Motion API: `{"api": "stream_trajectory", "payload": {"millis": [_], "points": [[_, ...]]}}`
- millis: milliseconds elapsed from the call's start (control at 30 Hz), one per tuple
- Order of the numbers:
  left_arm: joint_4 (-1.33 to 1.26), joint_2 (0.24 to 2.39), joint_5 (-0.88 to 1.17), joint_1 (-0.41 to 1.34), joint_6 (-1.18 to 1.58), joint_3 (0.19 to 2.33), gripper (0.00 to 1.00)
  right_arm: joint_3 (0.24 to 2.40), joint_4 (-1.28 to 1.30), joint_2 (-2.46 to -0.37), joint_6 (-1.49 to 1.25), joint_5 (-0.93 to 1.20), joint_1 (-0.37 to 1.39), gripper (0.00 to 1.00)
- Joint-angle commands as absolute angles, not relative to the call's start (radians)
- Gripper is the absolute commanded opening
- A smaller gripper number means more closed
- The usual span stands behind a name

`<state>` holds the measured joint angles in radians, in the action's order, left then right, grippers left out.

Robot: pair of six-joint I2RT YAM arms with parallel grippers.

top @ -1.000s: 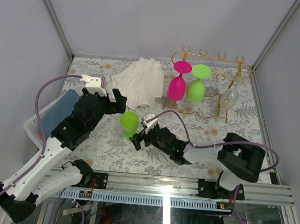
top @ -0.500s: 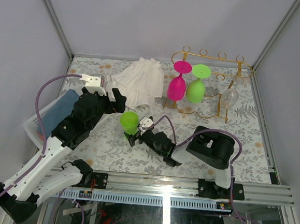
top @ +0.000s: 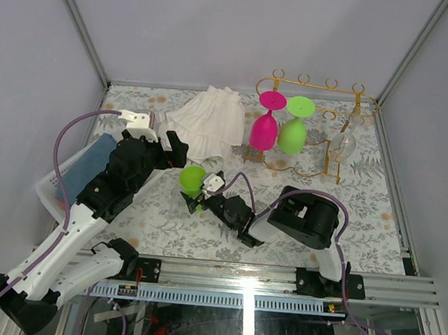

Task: Place the wine glass upside down on the wine glass rack
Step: Pick up the wine glass at the center of the board.

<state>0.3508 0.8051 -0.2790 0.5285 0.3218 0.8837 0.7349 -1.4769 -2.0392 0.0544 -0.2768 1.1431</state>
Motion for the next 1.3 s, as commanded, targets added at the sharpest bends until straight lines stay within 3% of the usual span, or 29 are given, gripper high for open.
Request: {"api": "stream_trajectory", "payload": {"millis": [0,333,733,1033,1267], "points": [[0.28,0.806,-0.262,0.513,0.332,0.87,1.0,0.765,-1.59,-2.049,0.098,-0.318,1.152,0.94],[0.281,0.807,-0.256,0.497,0.336,0.869,1.0,0.719,-1.652,-2.009,0.111,-0.329,1.151,0.77],[0.279,0.811,-0.217,0.465,0.383,0.866,1.0,0.523,-1.693,-1.759,0.175,-0.399,1.156,0.75],[0.297,0.797,-0.041,0.465,0.497,0.858,1.0,0.489,-1.619,-1.512,0.261,-0.492,1.156,0.78],[0.247,0.785,0.107,0.465,0.52,0.796,0.91,0.506,-1.517,-1.339,0.241,-0.496,1.156,0.78]]}}
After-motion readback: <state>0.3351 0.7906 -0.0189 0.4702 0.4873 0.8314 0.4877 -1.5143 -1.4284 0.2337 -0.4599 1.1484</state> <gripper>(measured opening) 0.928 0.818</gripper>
